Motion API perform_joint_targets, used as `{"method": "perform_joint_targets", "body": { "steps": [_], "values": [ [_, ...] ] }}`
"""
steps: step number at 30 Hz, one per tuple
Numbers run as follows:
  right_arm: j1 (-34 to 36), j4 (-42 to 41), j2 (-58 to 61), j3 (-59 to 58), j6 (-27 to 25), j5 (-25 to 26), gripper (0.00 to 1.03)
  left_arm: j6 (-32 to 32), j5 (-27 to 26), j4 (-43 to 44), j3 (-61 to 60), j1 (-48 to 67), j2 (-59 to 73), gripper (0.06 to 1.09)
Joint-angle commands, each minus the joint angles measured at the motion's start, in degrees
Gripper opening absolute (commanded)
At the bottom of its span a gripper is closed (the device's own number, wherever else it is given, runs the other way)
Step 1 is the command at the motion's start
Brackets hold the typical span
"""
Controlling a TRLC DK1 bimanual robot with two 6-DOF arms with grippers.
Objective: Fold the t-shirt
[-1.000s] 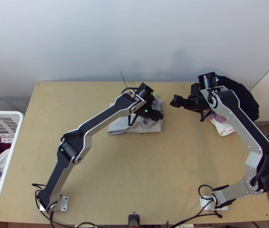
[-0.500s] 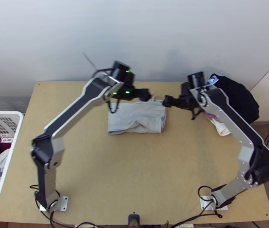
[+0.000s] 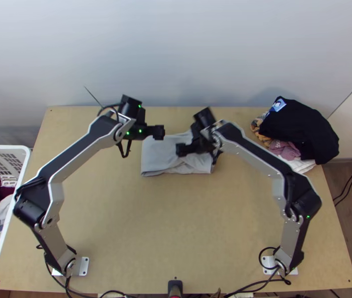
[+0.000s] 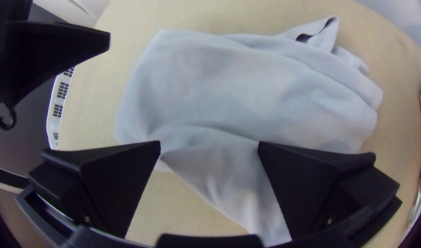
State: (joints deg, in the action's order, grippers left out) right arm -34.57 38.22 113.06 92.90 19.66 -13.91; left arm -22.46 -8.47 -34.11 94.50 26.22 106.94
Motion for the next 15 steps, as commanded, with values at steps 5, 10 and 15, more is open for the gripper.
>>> {"method": "perform_joint_targets", "body": {
  "steps": [5, 10, 15],
  "values": [
    [-1.20, -4.20, 1.82, -10.64, -1.38, 0.99, 0.99, 0.49, 2.05, 3.61, -3.44, 0.15, 7.15, 1.05],
    [1.70, -3.94, -3.46, -14.15, -2.26, 0.90, 0.99, 1.10, 2.05, 3.61, -3.80, -0.03, 8.38, 1.05],
    [1.78, -3.06, -10.31, -12.22, -2.26, 6.53, 0.99, 1.19, 2.41, 3.26, -4.23, -0.47, 7.76, 1.05]
  ]
}}
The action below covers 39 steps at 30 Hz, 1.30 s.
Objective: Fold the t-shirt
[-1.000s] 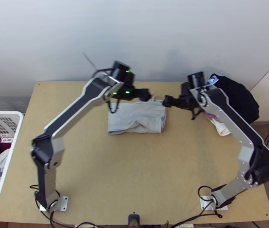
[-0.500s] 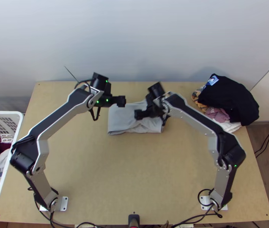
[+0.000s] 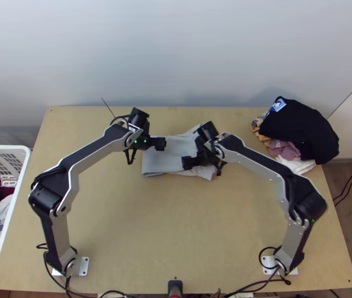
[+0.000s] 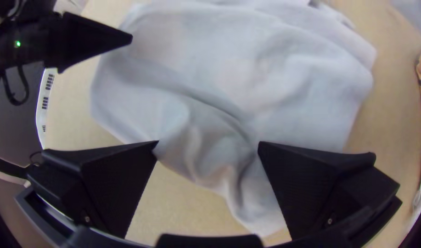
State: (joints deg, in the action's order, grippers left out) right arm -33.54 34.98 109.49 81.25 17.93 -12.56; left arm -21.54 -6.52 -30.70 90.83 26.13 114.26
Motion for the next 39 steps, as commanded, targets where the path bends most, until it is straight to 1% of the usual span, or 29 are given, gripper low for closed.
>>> {"method": "perform_joint_targets", "body": {
  "steps": [1, 2, 4, 7, 8, 10, 12, 17, 19, 23, 28, 30, 33, 35, 37, 39],
  "values": [
    [-0.03, 0.17, -8.07, -0.31, -1.67, 7.28, 0.99, 0.27, 0.55, -0.33, -0.65, -0.55, -0.09, 1.05],
    [-0.47, 0.17, -9.21, -0.39, -3.70, 8.34, 0.99, 0.27, 0.81, -0.59, -0.65, -0.55, -0.79, 1.05],
    [-1.88, -0.97, -10.97, -0.57, -6.16, 10.97, 0.99, 0.18, 1.08, -0.94, -0.74, -0.82, -2.55, 1.05],
    [-5.31, -2.90, -12.72, -1.80, -12.48, 16.69, 0.99, -0.08, 1.25, -1.56, -0.83, -1.17, -5.80, 1.05],
    [-6.71, -3.96, -13.34, -2.77, -15.12, 18.36, 0.99, -0.08, 1.34, -1.91, -0.74, -1.26, -7.12, 1.05],
    [-9.79, -6.86, -14.66, -6.11, -22.33, 21.79, 0.99, -0.08, 1.43, -2.61, -0.74, -1.61, -9.58, 1.05],
    [-12.78, -10.81, -15.80, -10.24, -28.92, 23.54, 0.99, -0.08, 1.43, -3.40, -0.74, -1.96, -11.86, 1.05],
    [-18.14, -21.45, -17.38, -19.11, -40.96, 24.60, 0.99, 0.01, 1.43, -6.39, -0.74, -3.63, -16.96, 1.05],
    [-19.46, -24.79, -17.30, -21.14, -44.04, 24.69, 0.99, 0.09, 1.43, -7.09, -1.35, -4.42, -18.90, 1.05],
    [-21.92, -31.91, -16.59, -26.67, -52.12, 25.65, 0.99, 0.09, 1.43, -7.09, -3.64, -6.18, -22.24, 1.05],
    [-22.45, -37.97, -14.39, -30.01, -58.63, 25.83, 0.99, -0.08, 1.25, -6.92, -5.48, -8.02, -24.43, 1.05],
    [-22.18, -43.24, -12.72, -30.98, -61.70, 26.62, 0.99, 0.01, 1.16, -6.74, -6.28, -8.55, -24.78, 1.05],
    [-21.22, -48.69, -10.35, -31.33, -66.27, 27.76, 0.99, 0.09, 0.64, -6.66, -7.24, -9.17, -24.87, 1.05],
    [-20.51, -50.45, -9.03, -31.33, -68.21, 27.76, 0.99, 0.18, 0.46, -6.13, -8.03, -9.52, -24.78, 1.05],
    [-19.90, -53.97, -7.45, -31.51, -70.49, 28.47, 0.99, 0.18, 0.02, -5.60, -8.74, -9.69, -24.70, 1.05],
    [-19.11, -55.11, -5.96, -31.07, -71.90, 28.73, 0.99, 0.18, -0.16, -4.72, -9.35, -9.78, -24.52, 1.05]
  ]
}}
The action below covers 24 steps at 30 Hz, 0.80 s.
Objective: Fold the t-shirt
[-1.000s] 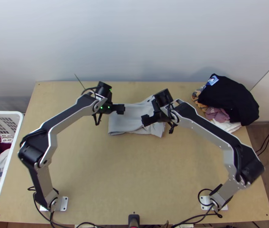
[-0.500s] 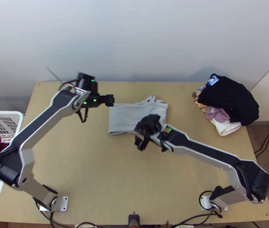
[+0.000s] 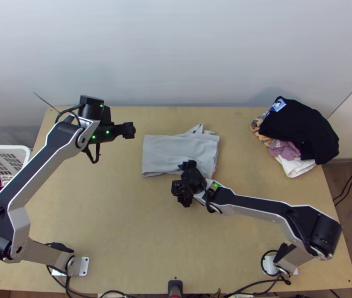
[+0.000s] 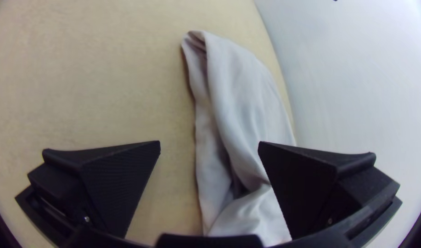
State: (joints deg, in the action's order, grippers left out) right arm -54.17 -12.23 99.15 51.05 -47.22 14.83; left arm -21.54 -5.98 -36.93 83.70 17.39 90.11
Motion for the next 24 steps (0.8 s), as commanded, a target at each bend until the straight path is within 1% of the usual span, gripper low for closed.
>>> {"method": "perform_joint_targets", "body": {
  "steps": [1, 2, 5, 9, 13, 14, 16, 17, 19, 21, 22, 24],
  "values": [
    [1.97, -7.90, 5.17, -0.42, -6.74, 1.52, 0.99, 0.18, -1.14, 1.68, -2.40, -1.13, -0.28, 1.05],
    [2.32, -8.07, 5.96, -0.07, -6.83, 1.61, 0.99, 0.18, -1.58, 1.95, -2.49, -1.30, -0.19, 1.05],
    [3.46, -11.59, 9.04, 0.54, -9.56, 1.96, 0.99, 0.18, -1.76, 1.95, -2.49, -1.30, 0.25, 1.05],
    [4.69, -12.73, 12.38, 3.62, -9.82, 2.57, 0.99, 0.01, -1.84, 1.95, -2.67, -1.30, 0.25, 1.05],
    [5.83, -14.75, 16.42, 7.66, -11.23, 3.98, 0.99, -0.17, -1.93, 1.95, -3.72, -1.22, -0.11, 1.05],
    [5.92, -14.84, 17.48, 8.81, -11.49, 4.42, 0.97, -0.17, -1.93, 1.95, -3.98, -1.13, -0.19, 1.05],
    [6.27, -14.84, 19.94, 10.92, -12.81, 4.68, 0.87, -0.34, -1.93, 1.95, -4.34, -0.95, -0.28, 1.05],
    [6.36, -14.75, 21.17, 11.88, -13.42, 4.86, 0.77, -0.34, -1.93, 1.95, -4.34, -0.86, -0.37, 1.05],
    [6.45, -14.75, 23.37, 13.55, -14.48, 5.65, 0.45, -0.43, -1.93, 1.95, -4.34, -0.78, -0.54, 1.05],
    [6.54, -14.75, 25.04, 15.40, -14.57, 6.88, 0.06, -0.43, -1.93, 1.95, -4.25, -0.78, -0.90, 1.05],
    [6.62, -14.75, 25.83, 16.28, -14.48, 8.99, 0.03, -0.43, -1.93, 1.95, -4.16, -0.86, -1.07, 1.05],
    [6.89, -15.02, 26.00, 16.19, -13.86, 11.98, 0.03, -0.34, -1.93, 1.68, -4.34, -1.04, -1.51, 1.05]
  ]
}}
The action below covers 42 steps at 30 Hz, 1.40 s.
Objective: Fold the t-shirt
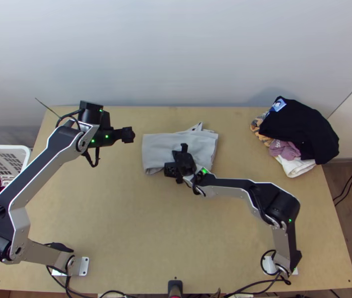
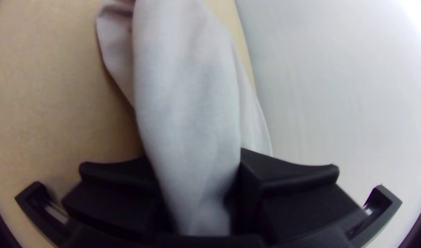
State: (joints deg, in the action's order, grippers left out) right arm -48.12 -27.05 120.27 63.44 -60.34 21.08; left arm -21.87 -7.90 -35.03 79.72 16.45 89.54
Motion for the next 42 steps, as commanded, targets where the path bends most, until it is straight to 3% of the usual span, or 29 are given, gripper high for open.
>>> {"method": "perform_joint_targets", "body": {
  "steps": [1, 5, 25, 32, 42],
  "values": [
    [0.83, -1.34, 4.80, 3.44, -0.57, 6.69, 0.03, -0.02, -0.01, -0.39, -0.45, -0.19, -1.21, 1.05],
    [0.92, -5.47, 1.81, 2.65, 0.57, 9.24, 0.03, -0.10, -0.01, -0.48, -0.97, -0.36, -2.26, 1.05],
    [2.94, -1.34, -27.98, -2.97, 4.17, 17.68, 0.03, -1.86, 1.31, -5.49, -5.19, -1.07, -12.28, 1.05],
    [11.38, 0.50, -41.34, -8.07, 3.91, 18.56, 0.03, -1.25, 1.49, -7.16, -8.36, -3.70, -16.32, 1.05],
    [31.16, 4.90, -56.02, -10.00, 4.17, 16.98, 0.03, -0.37, 1.57, -7.16, -13.37, -6.08, -18.96, 1.05]
  ]
}}
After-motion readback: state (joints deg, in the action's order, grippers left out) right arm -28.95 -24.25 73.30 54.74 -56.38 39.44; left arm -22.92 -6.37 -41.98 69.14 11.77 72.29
